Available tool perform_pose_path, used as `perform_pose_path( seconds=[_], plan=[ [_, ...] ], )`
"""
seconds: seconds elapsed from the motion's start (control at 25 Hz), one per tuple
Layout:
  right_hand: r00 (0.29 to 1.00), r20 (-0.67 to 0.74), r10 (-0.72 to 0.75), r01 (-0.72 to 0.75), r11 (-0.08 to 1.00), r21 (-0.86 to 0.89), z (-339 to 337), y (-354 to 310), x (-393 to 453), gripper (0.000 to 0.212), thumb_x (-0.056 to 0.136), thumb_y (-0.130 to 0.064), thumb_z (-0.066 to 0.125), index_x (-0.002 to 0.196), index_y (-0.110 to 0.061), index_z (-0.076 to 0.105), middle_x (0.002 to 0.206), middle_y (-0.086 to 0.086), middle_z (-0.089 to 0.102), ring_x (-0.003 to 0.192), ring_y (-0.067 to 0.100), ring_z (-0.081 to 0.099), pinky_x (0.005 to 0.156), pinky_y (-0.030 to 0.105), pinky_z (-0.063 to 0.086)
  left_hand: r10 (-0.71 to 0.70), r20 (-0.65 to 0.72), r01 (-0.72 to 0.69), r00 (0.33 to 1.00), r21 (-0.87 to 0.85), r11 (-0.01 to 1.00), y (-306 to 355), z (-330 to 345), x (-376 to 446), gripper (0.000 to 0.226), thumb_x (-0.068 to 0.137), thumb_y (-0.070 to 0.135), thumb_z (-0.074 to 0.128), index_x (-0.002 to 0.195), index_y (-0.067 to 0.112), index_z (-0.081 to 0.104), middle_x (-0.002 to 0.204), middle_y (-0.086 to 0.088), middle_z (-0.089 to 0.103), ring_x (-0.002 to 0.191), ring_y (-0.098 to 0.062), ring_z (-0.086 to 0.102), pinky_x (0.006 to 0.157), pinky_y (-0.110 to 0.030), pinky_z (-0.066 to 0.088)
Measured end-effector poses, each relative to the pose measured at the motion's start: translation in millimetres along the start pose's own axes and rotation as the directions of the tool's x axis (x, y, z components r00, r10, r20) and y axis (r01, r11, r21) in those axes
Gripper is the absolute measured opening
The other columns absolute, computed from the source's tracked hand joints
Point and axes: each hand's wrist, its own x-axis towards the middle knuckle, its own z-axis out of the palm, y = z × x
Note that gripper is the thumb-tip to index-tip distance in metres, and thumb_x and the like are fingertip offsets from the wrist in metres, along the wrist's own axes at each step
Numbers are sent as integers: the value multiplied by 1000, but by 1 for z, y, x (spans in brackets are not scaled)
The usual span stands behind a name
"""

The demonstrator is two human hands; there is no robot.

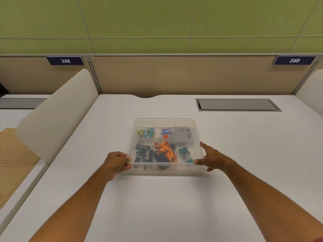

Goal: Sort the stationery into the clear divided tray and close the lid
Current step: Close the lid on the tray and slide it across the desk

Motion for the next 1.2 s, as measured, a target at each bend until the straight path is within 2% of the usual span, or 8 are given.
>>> perform_pose_path(
  seconds=[0.16,0.28,0.36,0.44,0.56,0.8,1.0,1.2],
  plan=[
    [1000,0,20,-20,1000,-18,-1,-2,3,90,81,-26,74,149,-22,15,141,11,44,105,25,54,76,36,58,-13,-30,15,999,71,997,2,2,-3,32,83,0,70,112,-1,57,97,-21,65,75,-27,66,59,-32,61],
    [999,-42,21,-26,992,-124,-2,-9,6,90,75,-41,77,146,-22,24,141,10,44,112,26,50,86,39,54,131,-102,-90,986,332,939,5,3,-7,49,78,12,78,121,9,54,116,-17,61,96,-29,63,79,-38,57],
    [992,-125,-9,-30,950,-312,2,-16,11,98,69,-61,73,145,-22,26,143,14,40,127,32,42,103,46,44,356,-60,-253,933,592,765,8,7,-9,69,73,27,82,132,13,49,131,-15,51,117,-29,52,95,-41,48],
    [984,-155,-82,10,909,-417,15,-26,14,107,67,-71,66,149,-21,19,153,12,27,138,33,28,109,48,34,477,84,-384,875,722,576,10,17,-13,85,69,45,81,139,14,43,142,-12,42,130,-29,41,105,-44,39],
    [980,-118,-161,82,865,-495,33,-41,17,114,65,-78,61,151,-21,12,161,8,9,146,32,15,114,49,24,420,232,-420,877,794,439,11,32,-13,101,66,63,74,147,20,31,156,-8,27,142,-27,27,113,-46,31],
    [988,-88,-127,55,824,-564,44,-50,25,120,58,-83,61,149,-22,12,161,8,9,145,35,16,115,55,23,357,260,-379,897,868,320,17,39,-6,111,62,76,65,150,26,22,160,-4,20,145,-28,24,113,-48,29],
    [990,-89,-107,35,811,-584,42,-55,25,118,58,-81,63,148,-22,14,159,8,15,142,35,23,112,55,27,346,250,-352,904,896,271,18,45,-2,110,63,76,65,150,26,20,159,-3,22,143,-28,26,112,-48,32],
    [994,-71,-87,27,800,-600,41,-59,32,116,59,-80,63,148,-23,14,158,9,17,141,35,25,111,55,29,348,285,-391,893,874,288,23,42,-1,111,61,77,66,149,27,20,156,-4,25,141,-28,28,110,-48,34]
  ],
)
